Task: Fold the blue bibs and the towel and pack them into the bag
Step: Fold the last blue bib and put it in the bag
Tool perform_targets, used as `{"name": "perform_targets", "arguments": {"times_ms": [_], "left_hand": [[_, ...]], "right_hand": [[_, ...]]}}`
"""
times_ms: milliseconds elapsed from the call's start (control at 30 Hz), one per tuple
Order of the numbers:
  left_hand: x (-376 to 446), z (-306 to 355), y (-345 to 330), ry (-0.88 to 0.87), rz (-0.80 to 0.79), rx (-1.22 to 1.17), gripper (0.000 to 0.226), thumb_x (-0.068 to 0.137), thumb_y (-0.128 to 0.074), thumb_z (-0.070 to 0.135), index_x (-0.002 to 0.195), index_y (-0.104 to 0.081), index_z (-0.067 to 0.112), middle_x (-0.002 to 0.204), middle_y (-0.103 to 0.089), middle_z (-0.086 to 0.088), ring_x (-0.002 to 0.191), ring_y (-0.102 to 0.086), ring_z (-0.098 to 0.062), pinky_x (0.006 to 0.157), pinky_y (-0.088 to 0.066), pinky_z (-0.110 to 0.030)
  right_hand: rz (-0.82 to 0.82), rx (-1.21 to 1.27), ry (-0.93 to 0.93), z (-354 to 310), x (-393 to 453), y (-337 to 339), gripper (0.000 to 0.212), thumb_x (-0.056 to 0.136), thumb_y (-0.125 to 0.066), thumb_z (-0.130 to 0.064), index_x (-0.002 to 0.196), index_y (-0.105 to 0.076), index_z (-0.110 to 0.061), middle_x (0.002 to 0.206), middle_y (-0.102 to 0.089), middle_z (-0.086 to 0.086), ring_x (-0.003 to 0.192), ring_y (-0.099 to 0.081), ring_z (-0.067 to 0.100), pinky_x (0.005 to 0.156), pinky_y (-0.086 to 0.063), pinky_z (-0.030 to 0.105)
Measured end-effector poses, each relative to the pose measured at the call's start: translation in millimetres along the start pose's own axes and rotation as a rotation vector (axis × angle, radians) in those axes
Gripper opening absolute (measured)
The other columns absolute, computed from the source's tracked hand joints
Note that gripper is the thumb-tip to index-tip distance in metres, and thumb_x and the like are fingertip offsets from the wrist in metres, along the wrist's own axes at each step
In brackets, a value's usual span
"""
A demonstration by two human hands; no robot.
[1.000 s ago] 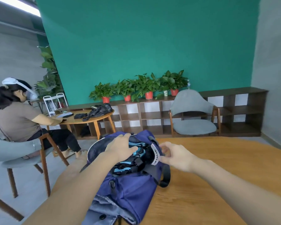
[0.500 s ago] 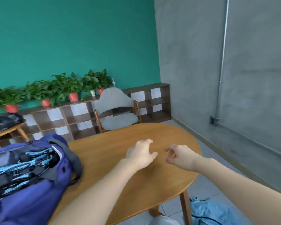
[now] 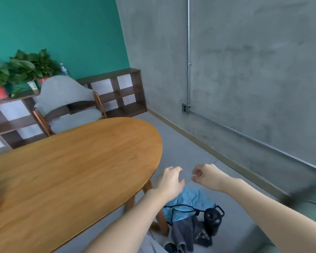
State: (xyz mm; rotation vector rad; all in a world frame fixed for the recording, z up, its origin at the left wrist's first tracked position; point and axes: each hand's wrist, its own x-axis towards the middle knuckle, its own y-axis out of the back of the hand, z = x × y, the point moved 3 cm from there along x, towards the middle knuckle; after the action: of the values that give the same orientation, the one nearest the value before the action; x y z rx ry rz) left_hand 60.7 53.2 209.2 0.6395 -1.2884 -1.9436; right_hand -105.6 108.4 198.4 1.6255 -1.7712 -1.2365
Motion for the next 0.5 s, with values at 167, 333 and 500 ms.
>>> {"name": "perform_targets", "arguments": {"times_ms": [167,333,500], "left_hand": [[15.2,-35.2,-65.6,0.119,-0.132,-0.004,0.036,0.098,-0.057,0.033,0.132,-0.059,0.02,0.127,-0.063,-0.007,0.112,-0.063,-0.031,0.087,-0.051,-0.036],[28.7,-70.5,-127.4,0.202,-0.224,-0.057,0.031,0.098,-0.058,0.032,0.125,-0.059,0.016,0.12,-0.063,-0.009,0.105,-0.064,-0.033,0.086,-0.055,-0.042],[56.6,-102.7,-178.4,0.232,-0.276,-0.157,0.042,0.099,-0.059,0.032,0.139,-0.054,0.02,0.125,-0.064,-0.007,0.111,-0.062,-0.029,0.092,-0.053,-0.042]], "right_hand": [[-0.104,0.016,-0.079,44.7,30.2,-50.5,0.033,0.097,-0.059,-0.036,0.123,-0.062,-0.016,0.115,-0.065,-0.001,0.096,-0.06,0.017,0.08,-0.05,0.024],[-0.203,0.045,-0.162,79.9,71.0,-110.8,0.017,0.092,-0.059,-0.036,0.105,-0.063,-0.027,0.111,-0.065,-0.002,0.097,-0.062,0.019,0.088,-0.053,0.033],[-0.282,0.074,-0.2,114.6,116.1,-163.7,0.009,0.094,-0.057,-0.029,0.099,-0.062,-0.024,0.099,-0.064,-0.002,0.092,-0.059,0.019,0.079,-0.047,0.028]]}}
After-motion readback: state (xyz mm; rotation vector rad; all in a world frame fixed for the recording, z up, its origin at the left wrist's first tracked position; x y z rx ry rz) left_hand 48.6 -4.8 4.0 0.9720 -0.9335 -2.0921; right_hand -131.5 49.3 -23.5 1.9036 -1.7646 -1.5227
